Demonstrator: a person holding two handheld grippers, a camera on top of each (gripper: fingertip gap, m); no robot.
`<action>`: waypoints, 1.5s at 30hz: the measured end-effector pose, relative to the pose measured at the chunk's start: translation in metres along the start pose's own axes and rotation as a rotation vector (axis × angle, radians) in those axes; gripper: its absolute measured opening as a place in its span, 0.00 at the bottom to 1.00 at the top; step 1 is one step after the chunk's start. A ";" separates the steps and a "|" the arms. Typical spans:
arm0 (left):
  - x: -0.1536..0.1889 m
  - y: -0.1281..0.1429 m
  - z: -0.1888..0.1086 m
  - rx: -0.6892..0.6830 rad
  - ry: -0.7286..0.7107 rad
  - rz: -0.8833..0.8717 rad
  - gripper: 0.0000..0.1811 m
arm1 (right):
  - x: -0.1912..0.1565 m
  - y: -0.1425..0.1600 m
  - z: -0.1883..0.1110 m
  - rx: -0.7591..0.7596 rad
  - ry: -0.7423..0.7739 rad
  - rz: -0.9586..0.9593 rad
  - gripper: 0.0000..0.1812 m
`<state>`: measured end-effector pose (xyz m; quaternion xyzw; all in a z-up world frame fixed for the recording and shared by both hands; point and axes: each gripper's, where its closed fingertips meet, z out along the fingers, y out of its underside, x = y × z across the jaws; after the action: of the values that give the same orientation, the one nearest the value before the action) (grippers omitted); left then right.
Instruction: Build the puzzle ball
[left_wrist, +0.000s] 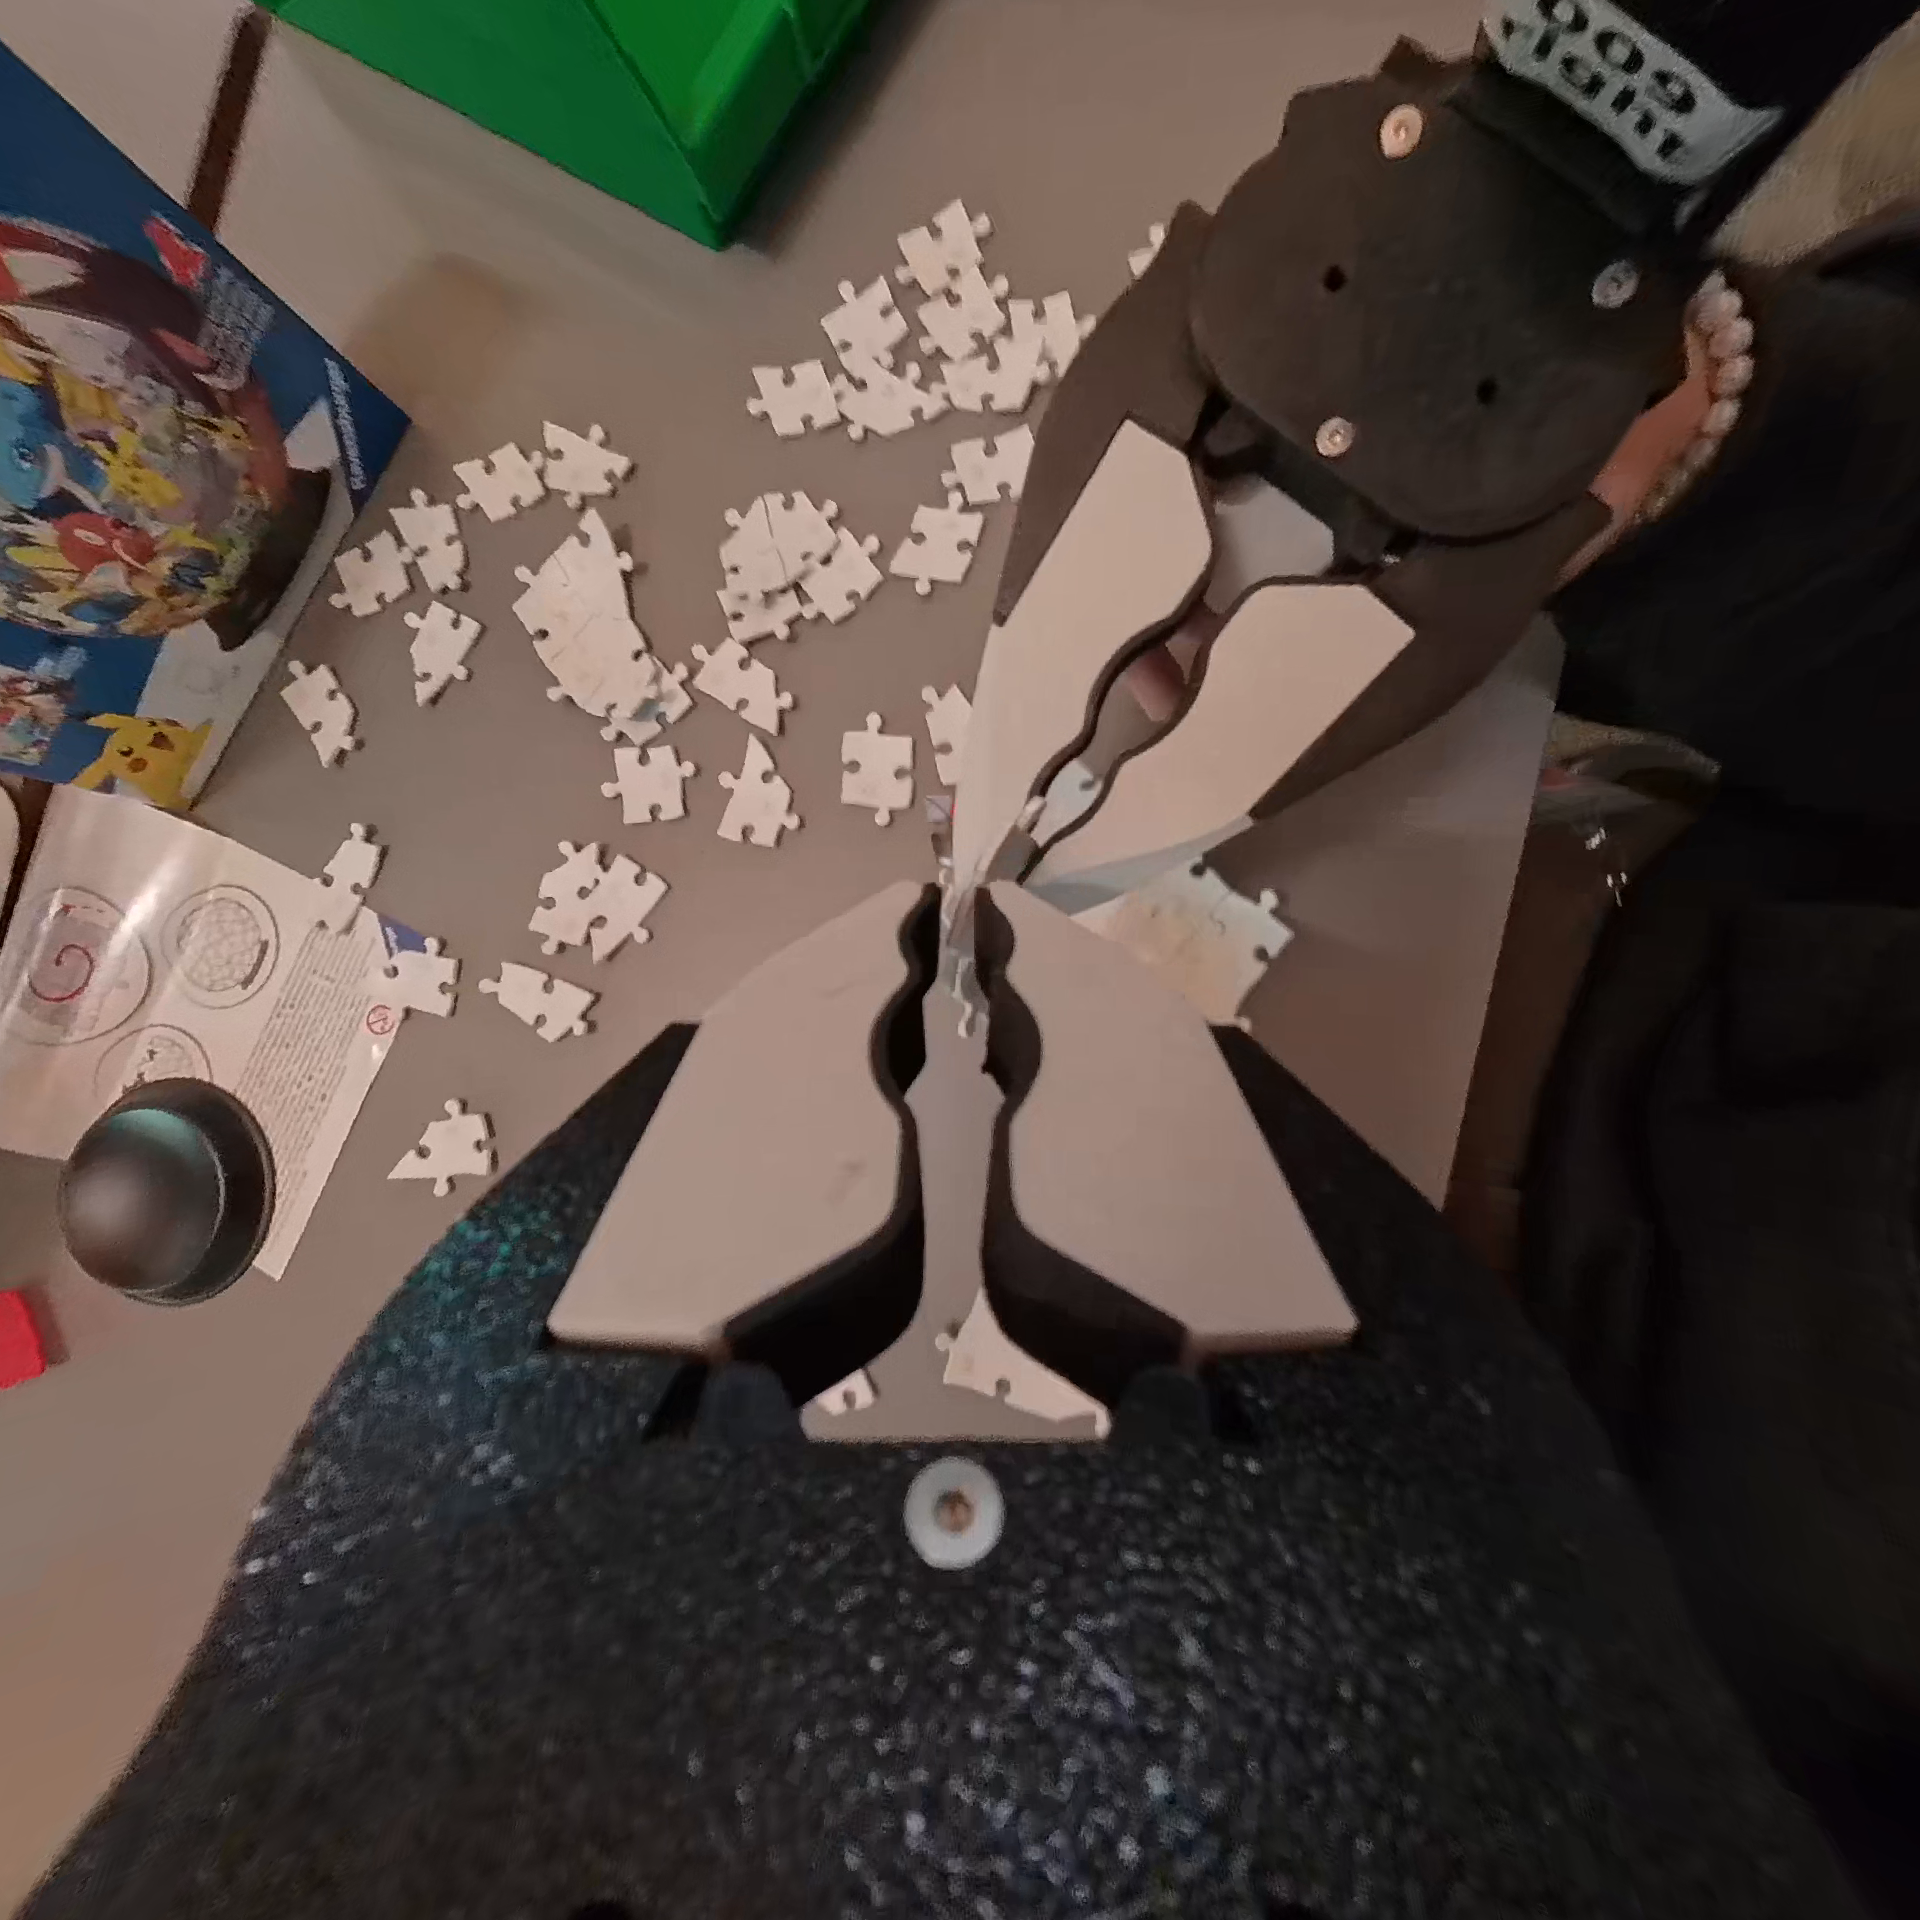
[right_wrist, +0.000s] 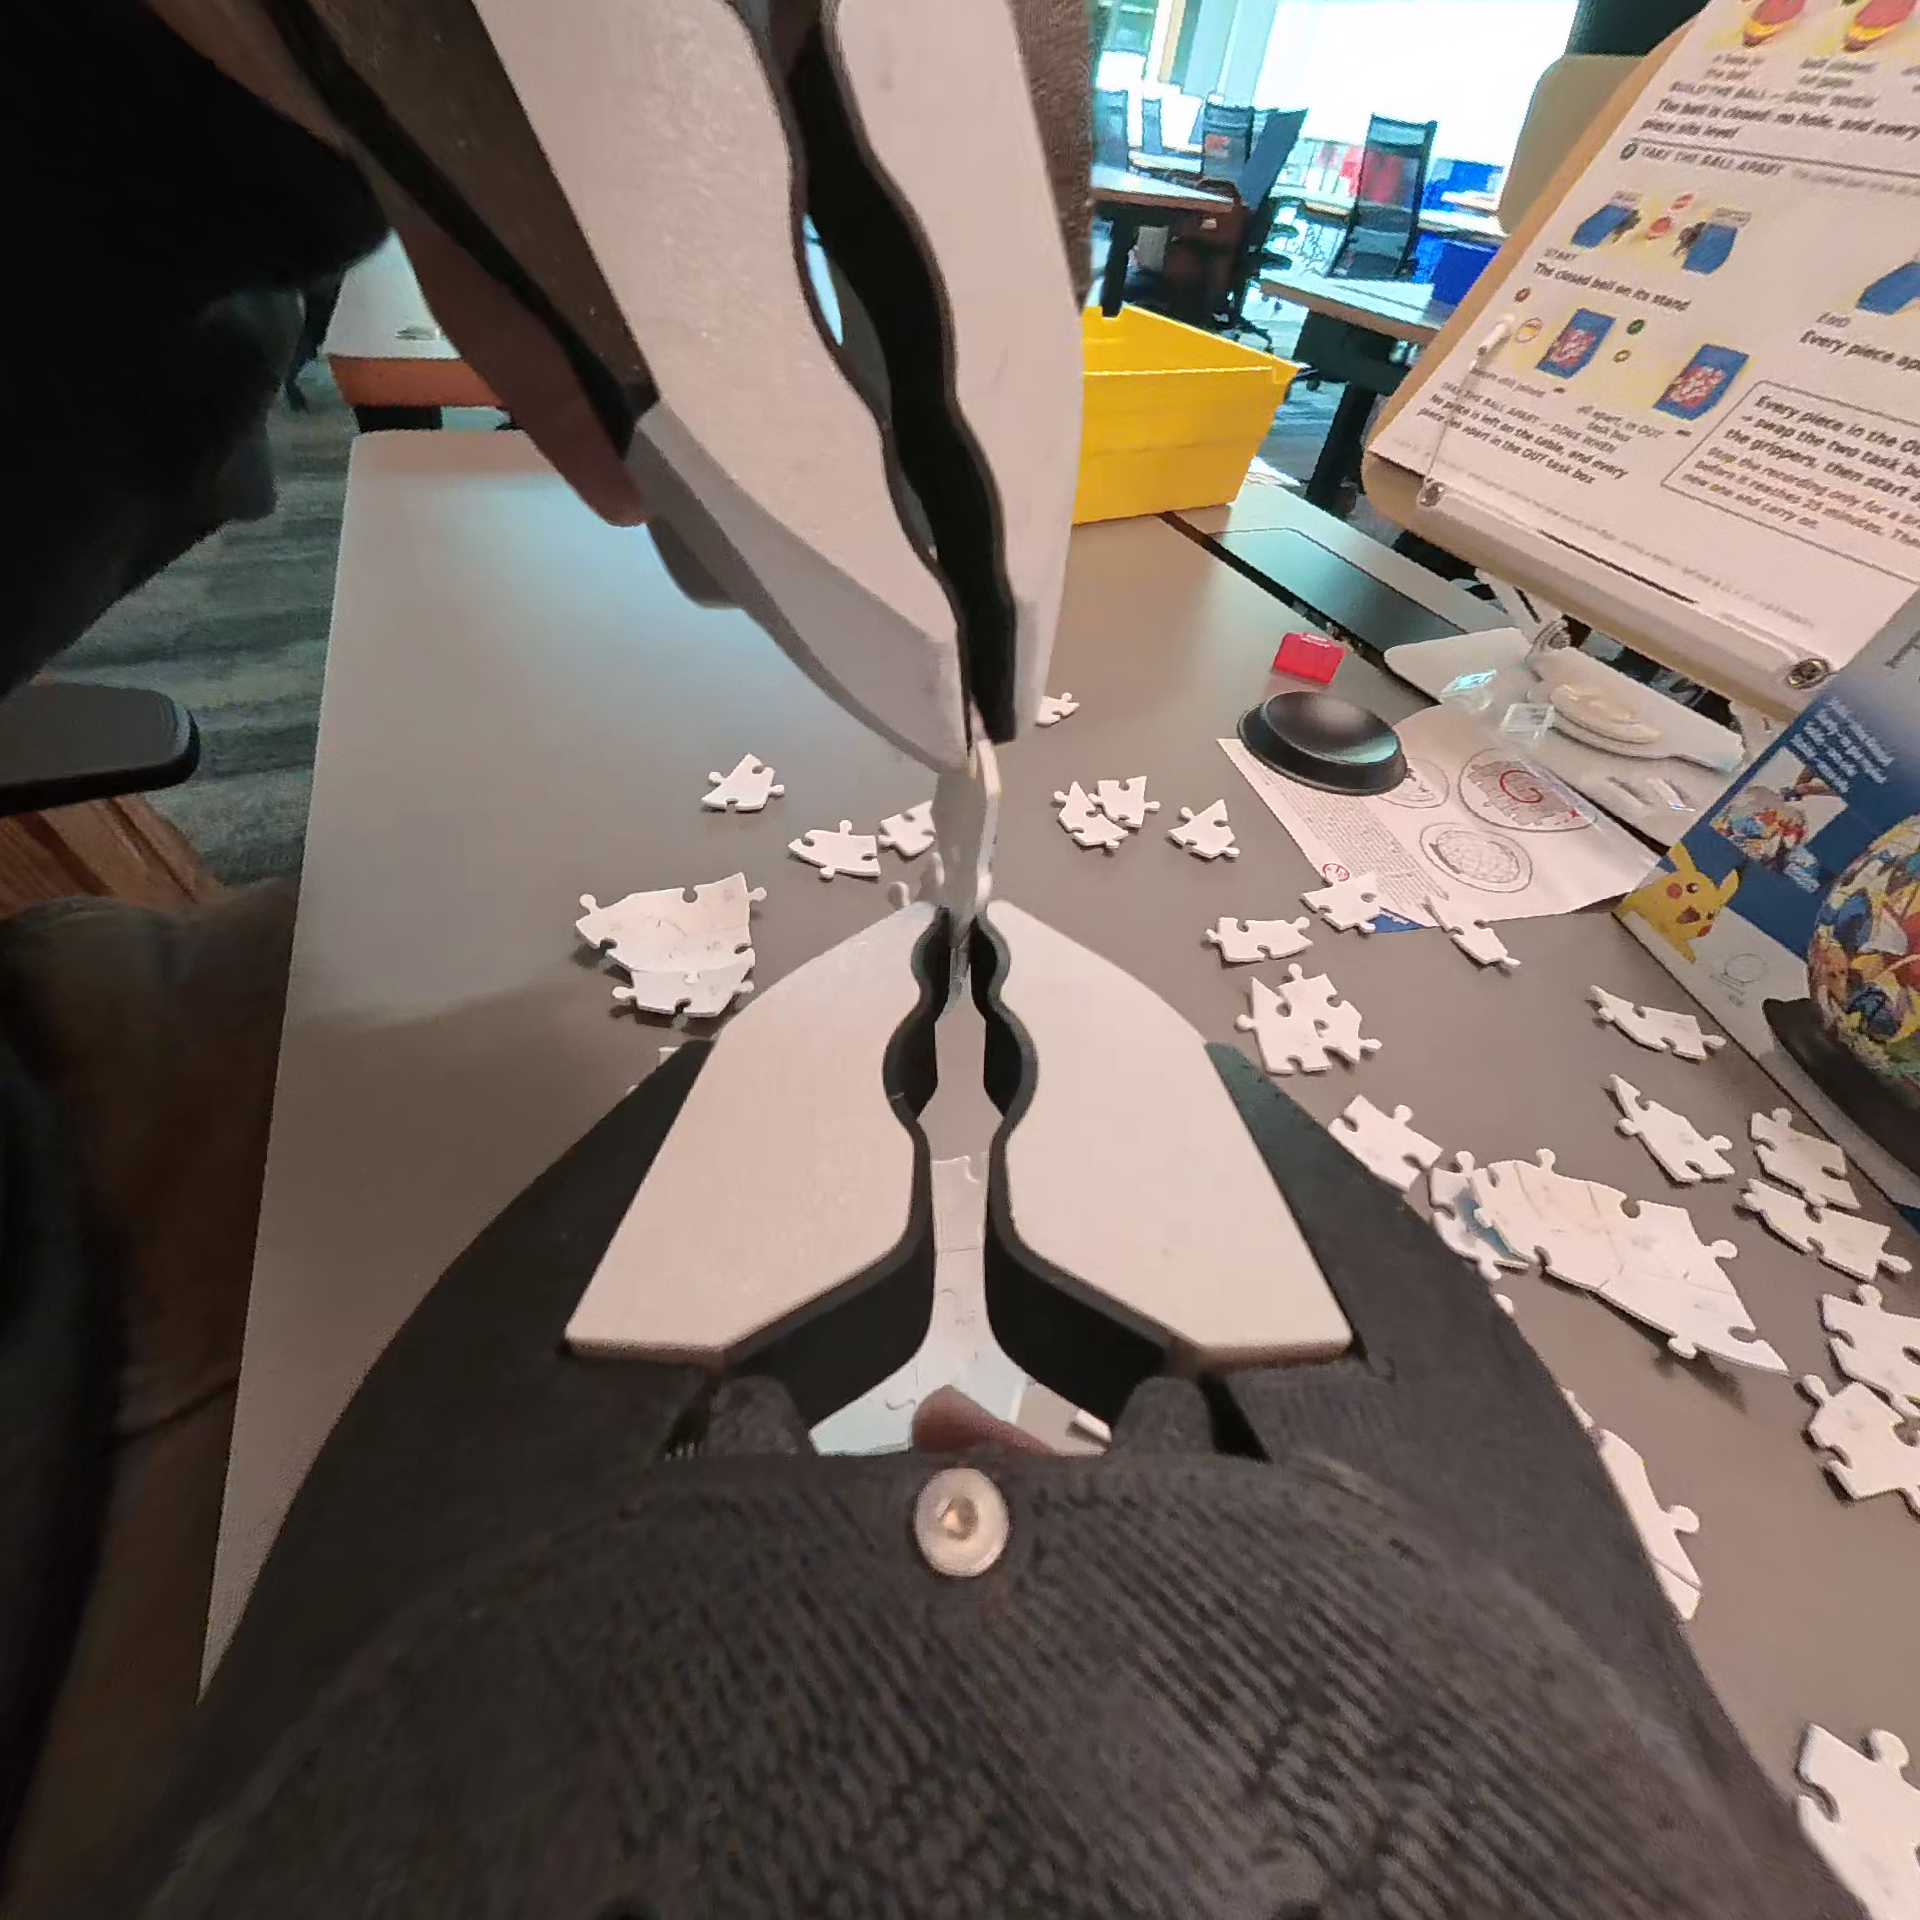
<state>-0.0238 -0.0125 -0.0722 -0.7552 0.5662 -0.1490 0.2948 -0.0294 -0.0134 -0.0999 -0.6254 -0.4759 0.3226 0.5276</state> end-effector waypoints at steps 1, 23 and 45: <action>-0.001 -0.002 -0.001 0.041 -0.010 -0.019 0.05 | 0.001 -0.002 -0.001 0.014 0.001 0.013 0.02; 0.004 -0.026 -0.009 0.388 0.004 -0.105 0.12 | 0.016 -0.058 -0.036 0.464 -0.094 0.372 0.02; 0.003 -0.011 -0.002 0.228 -0.080 -0.061 0.01 | 0.027 -0.047 -0.053 0.356 0.078 0.050 0.13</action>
<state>-0.0160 -0.0142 -0.0642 -0.7390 0.5101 -0.1911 0.3964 0.0154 -0.0074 -0.0396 -0.5457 -0.3747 0.3904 0.6398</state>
